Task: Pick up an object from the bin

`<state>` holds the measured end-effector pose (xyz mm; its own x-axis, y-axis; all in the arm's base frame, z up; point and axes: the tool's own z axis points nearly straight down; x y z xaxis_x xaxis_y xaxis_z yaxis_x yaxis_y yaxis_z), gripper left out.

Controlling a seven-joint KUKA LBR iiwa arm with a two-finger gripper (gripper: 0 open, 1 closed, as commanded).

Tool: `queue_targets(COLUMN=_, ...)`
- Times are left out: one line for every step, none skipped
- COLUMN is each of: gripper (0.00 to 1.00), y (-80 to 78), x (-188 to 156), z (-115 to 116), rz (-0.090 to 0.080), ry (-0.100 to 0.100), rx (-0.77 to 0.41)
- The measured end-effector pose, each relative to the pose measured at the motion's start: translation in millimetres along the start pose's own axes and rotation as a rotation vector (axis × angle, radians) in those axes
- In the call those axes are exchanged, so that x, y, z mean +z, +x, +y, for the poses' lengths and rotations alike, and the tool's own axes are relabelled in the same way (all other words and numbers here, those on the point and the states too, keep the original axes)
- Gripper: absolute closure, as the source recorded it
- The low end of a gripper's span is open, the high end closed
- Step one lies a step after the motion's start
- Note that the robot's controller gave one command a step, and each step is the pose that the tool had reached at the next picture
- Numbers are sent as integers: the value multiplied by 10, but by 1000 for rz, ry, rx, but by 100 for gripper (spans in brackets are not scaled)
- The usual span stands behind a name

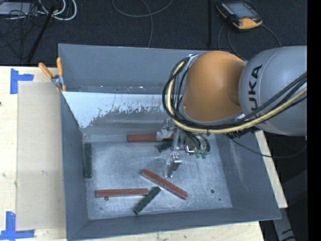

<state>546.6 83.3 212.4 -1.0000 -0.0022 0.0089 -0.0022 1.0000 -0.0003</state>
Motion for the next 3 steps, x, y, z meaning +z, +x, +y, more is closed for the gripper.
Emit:
queue_targets(gripper=0, y=-15, x=-44, z=-3, rz=-7, ry=-1, rx=2)
queue_targets(gripper=0, y=48, x=481, z=-26, rz=-13, ry=-2, rx=8)
queue_targets(gripper=0, y=106, x=713, z=-20, rz=-12, ry=-1, rx=24)
